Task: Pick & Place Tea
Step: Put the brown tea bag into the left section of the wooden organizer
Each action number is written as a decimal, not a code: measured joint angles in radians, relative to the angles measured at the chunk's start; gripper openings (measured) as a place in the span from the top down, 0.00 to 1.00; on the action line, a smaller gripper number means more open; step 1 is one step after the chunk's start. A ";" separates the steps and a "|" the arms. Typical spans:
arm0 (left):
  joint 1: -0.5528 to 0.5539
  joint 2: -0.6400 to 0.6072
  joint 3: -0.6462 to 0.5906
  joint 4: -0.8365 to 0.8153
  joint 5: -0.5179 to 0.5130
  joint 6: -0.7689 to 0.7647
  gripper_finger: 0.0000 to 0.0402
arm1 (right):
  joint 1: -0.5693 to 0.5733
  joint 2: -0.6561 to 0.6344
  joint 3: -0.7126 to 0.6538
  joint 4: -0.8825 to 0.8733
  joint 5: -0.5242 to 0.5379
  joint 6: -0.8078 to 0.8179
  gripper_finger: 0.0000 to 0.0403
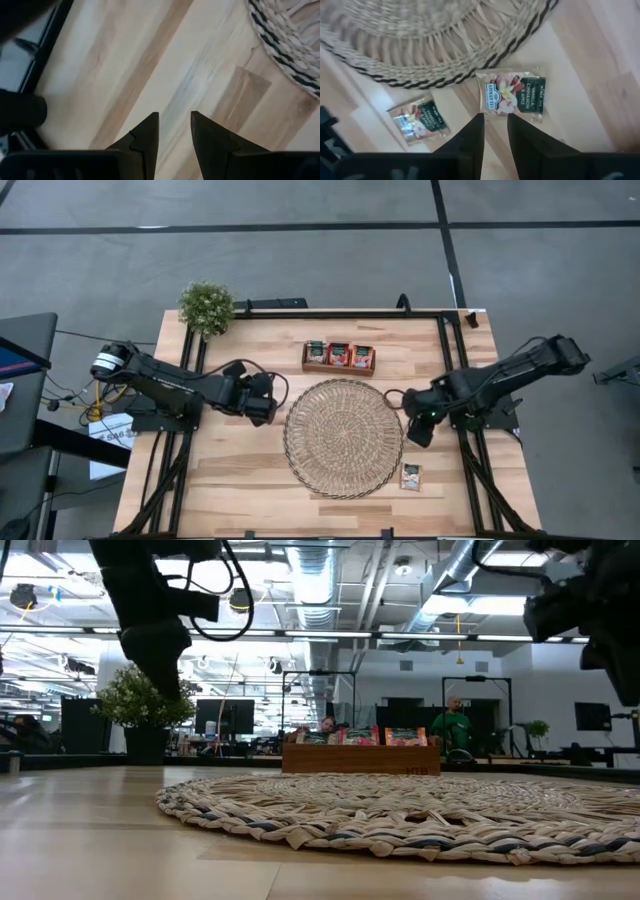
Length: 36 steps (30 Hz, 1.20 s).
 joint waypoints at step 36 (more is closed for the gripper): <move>0.084 -0.324 -0.225 0.217 0.054 0.162 0.74 | -0.069 0.170 -0.238 0.169 0.016 0.022 0.44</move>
